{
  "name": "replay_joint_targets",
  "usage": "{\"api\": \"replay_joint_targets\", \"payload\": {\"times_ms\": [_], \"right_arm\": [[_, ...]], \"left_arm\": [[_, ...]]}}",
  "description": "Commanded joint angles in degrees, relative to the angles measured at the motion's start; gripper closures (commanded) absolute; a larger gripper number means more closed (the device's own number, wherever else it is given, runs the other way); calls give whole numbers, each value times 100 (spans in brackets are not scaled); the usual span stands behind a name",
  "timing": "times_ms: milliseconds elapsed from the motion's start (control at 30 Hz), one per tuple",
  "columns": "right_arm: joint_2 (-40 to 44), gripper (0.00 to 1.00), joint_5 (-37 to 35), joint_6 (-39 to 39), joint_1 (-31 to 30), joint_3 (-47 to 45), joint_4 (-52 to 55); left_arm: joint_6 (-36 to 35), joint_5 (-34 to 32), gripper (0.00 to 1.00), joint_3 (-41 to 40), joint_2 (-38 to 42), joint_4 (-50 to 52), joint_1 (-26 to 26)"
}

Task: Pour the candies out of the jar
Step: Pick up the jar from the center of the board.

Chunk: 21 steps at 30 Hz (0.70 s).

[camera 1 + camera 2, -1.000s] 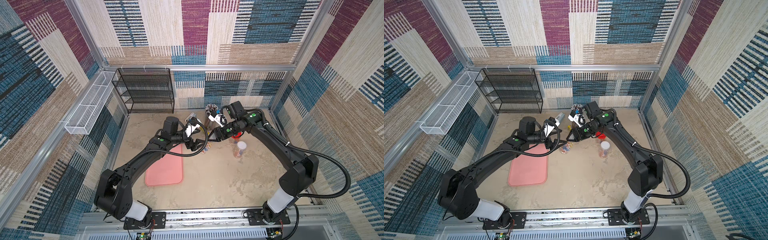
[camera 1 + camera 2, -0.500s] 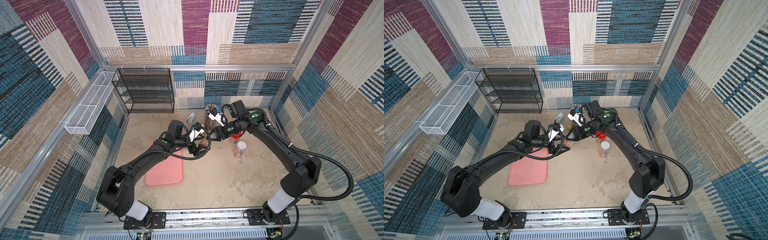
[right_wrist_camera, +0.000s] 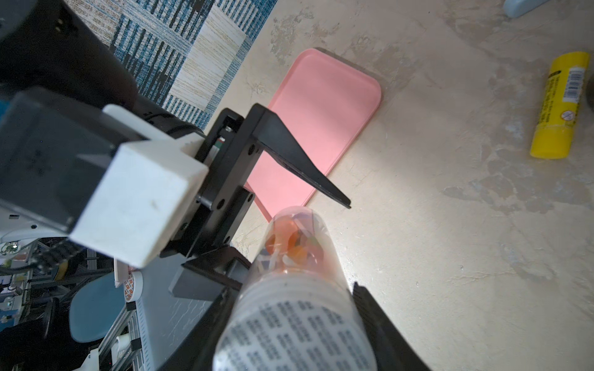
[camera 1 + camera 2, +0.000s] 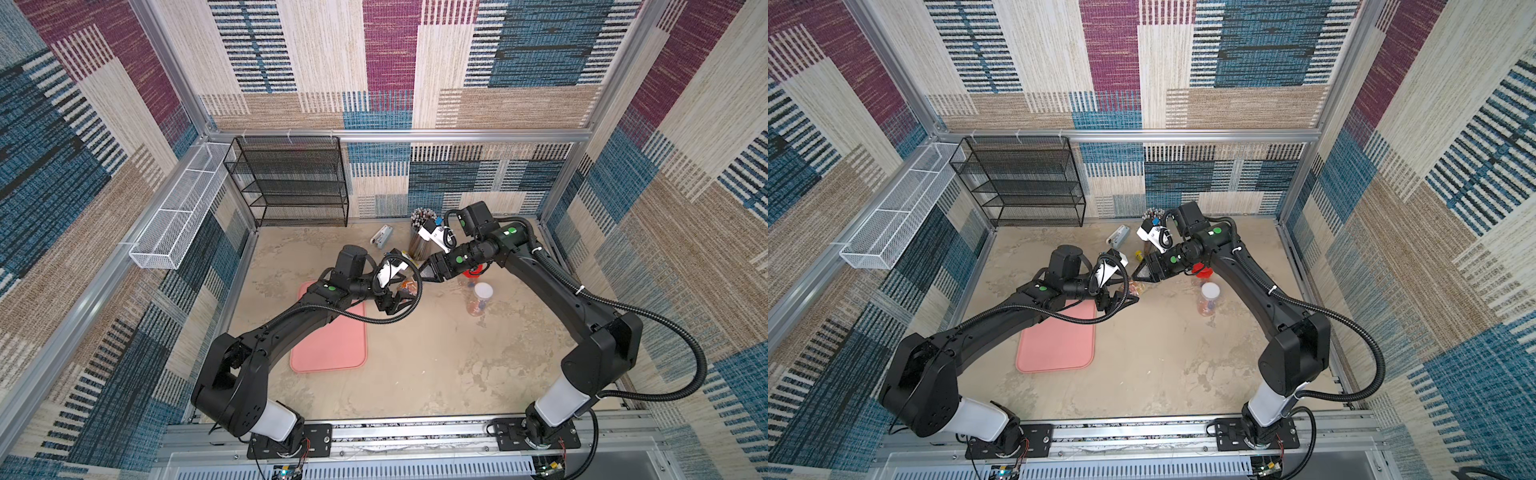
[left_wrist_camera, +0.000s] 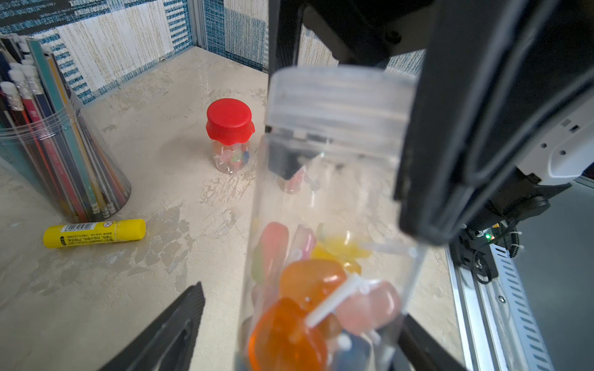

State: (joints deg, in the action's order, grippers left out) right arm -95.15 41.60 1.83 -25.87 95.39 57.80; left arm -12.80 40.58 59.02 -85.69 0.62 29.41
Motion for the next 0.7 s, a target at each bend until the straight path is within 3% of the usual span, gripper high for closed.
{"api": "replay_joint_targets", "payload": {"times_ms": [0,233,400,567,667], "right_arm": [[46,65,239,29,-15,-12,-40],[50,65,301,11,-15,-19,-72],[52,65,301,20,-15,-21,-85],[47,65,266,2,-15,-21,-110],[37,65,274,2,-15,-12,-100]], "left_arm": [[-171,-147,19,39,0,-314,-10],[-128,-129,33,109,-44,-241,-8],[-117,-130,34,144,-36,-178,-7],[-142,-129,41,215,-35,-63,3],[-156,-159,53,267,-44,33,3]]}}
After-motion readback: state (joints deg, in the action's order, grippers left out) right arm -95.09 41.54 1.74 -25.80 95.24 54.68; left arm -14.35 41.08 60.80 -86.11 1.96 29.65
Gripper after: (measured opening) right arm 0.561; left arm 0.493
